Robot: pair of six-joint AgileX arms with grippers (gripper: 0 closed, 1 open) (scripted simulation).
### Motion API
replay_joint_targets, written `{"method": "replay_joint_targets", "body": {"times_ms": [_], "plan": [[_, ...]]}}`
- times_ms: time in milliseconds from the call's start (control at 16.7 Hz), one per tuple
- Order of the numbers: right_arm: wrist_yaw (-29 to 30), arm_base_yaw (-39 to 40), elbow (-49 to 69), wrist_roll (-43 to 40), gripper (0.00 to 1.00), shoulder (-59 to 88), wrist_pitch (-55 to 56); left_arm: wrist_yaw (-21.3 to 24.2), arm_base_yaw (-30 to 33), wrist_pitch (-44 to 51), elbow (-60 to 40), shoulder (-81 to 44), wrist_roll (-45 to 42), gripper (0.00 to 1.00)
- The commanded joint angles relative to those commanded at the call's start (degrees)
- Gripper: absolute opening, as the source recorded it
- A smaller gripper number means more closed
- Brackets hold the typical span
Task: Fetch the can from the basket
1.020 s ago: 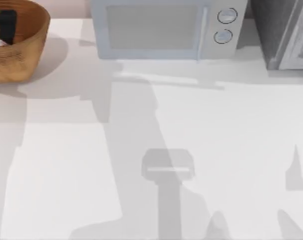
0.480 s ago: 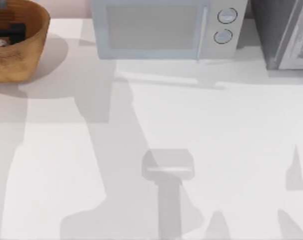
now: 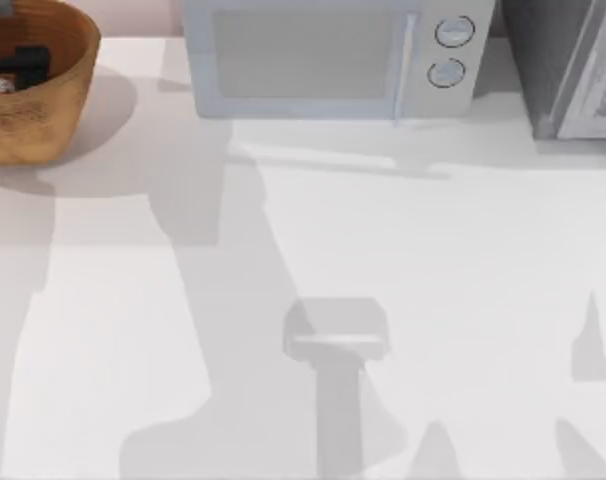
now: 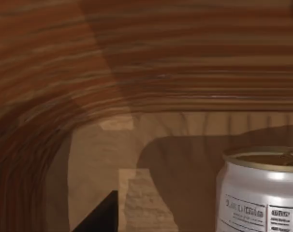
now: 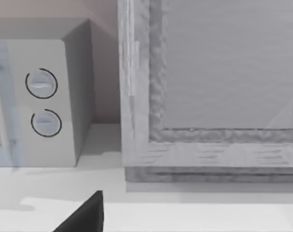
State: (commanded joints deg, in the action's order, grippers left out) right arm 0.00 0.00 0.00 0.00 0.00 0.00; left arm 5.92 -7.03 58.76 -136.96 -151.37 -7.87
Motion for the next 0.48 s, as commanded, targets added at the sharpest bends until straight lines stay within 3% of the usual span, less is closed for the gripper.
{"method": "replay_joint_targets", "body": {"times_ms": [480], "plan": [[0.0, 0.0, 0.0, 0.0, 1.00, 0.0, 0.0, 0.0, 0.0, 0.0, 0.0, 0.0, 0.0, 0.17]]}}
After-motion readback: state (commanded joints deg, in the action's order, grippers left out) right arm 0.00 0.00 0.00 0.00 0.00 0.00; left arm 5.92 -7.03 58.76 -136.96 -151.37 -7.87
